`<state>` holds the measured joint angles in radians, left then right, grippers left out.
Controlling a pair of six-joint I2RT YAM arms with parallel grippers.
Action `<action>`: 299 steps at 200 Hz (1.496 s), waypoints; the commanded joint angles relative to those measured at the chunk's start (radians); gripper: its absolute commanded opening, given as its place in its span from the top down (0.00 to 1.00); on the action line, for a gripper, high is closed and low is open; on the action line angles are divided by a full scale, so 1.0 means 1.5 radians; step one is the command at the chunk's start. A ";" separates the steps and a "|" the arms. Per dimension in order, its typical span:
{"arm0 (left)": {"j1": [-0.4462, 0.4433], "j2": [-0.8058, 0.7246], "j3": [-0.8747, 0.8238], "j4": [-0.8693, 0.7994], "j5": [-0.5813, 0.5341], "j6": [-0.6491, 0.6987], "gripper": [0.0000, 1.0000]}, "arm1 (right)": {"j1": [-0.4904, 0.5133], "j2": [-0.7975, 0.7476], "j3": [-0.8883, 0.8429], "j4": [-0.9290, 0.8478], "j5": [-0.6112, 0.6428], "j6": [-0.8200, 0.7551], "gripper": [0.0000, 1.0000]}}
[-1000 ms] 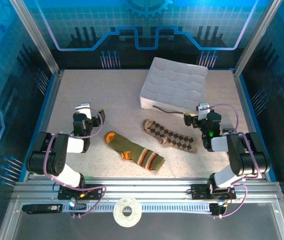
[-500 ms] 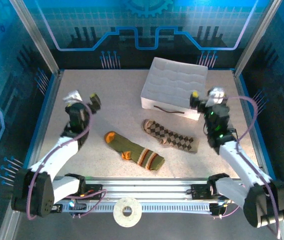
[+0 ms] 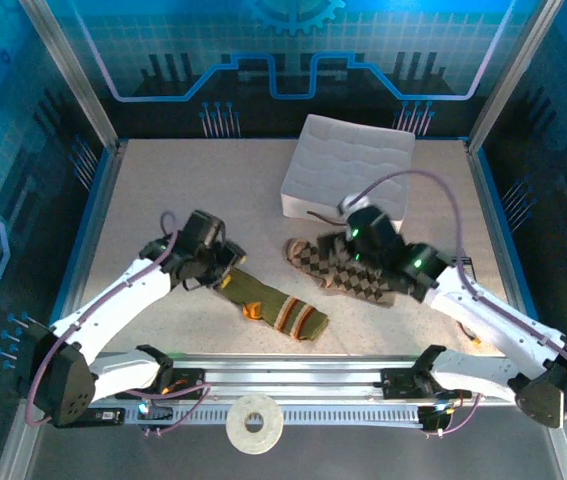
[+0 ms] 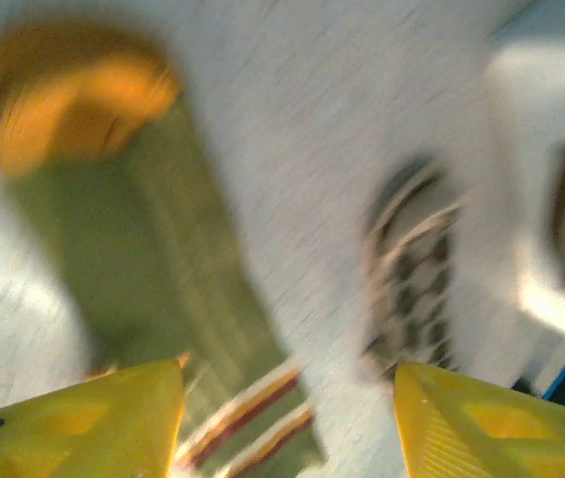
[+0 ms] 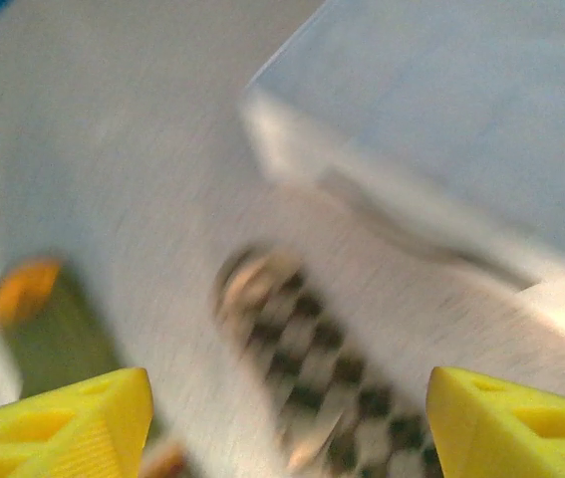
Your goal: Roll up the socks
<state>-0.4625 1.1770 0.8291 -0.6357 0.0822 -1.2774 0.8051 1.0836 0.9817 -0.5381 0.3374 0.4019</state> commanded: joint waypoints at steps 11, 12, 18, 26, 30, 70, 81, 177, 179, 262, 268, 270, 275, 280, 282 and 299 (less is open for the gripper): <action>0.008 0.006 -0.075 0.014 0.087 -0.096 0.56 | 0.077 -0.024 -0.118 -0.058 -0.158 -0.024 0.20; 0.010 0.007 -0.077 0.019 0.089 -0.097 0.56 | 0.078 -0.024 -0.122 -0.054 -0.163 -0.023 0.20; 0.022 0.015 -0.090 0.050 0.098 -0.101 0.57 | 0.080 -0.021 -0.144 -0.034 -0.188 -0.017 0.21; 0.040 0.028 -0.097 0.069 0.110 -0.104 0.59 | 0.080 -0.012 -0.167 -0.008 -0.207 -0.014 0.23; 0.048 0.035 -0.097 0.074 0.110 -0.099 0.59 | 0.080 -0.005 -0.173 0.000 -0.212 -0.012 0.25; 0.092 0.131 -0.070 0.048 0.114 -0.009 0.63 | 0.069 0.075 -0.187 0.047 -0.239 -0.009 0.30; 0.102 0.149 -0.073 0.054 0.118 -0.002 0.63 | 0.063 0.098 -0.180 0.047 -0.239 0.006 0.30; 0.212 0.341 0.102 0.035 0.040 0.153 0.59 | 0.036 0.141 -0.134 0.064 -0.268 0.057 0.31; 0.214 0.347 0.109 0.034 0.039 0.159 0.59 | 0.035 0.142 -0.132 0.063 -0.269 0.057 0.31; 0.227 0.566 0.376 0.108 0.156 0.256 0.62 | 0.023 0.220 -0.052 0.036 -0.295 -0.013 0.32; 0.227 0.553 0.378 0.103 0.144 0.257 0.60 | 0.022 0.224 -0.048 0.037 -0.298 -0.017 0.32; 0.226 0.547 0.377 0.102 0.138 0.257 0.60 | 0.023 0.225 -0.047 0.037 -0.299 -0.020 0.32; 0.226 0.530 0.378 0.097 0.122 0.258 0.57 | 0.024 0.228 -0.044 0.038 -0.300 -0.023 0.32; 0.224 0.510 0.376 0.086 0.104 0.260 0.55 | 0.025 0.231 -0.042 0.040 -0.299 -0.026 0.32; 0.224 0.500 0.376 0.082 0.097 0.260 0.54 | 0.025 0.233 -0.042 0.041 -0.298 -0.028 0.32; 0.215 0.420 0.359 0.055 0.061 0.259 0.51 | 0.025 0.247 -0.040 0.049 -0.293 -0.035 0.32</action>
<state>-0.1246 1.9755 1.3670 -0.5121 0.2379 -0.9142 0.8497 1.4239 0.8932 -0.4576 -0.0875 0.3908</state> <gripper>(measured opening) 0.484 0.680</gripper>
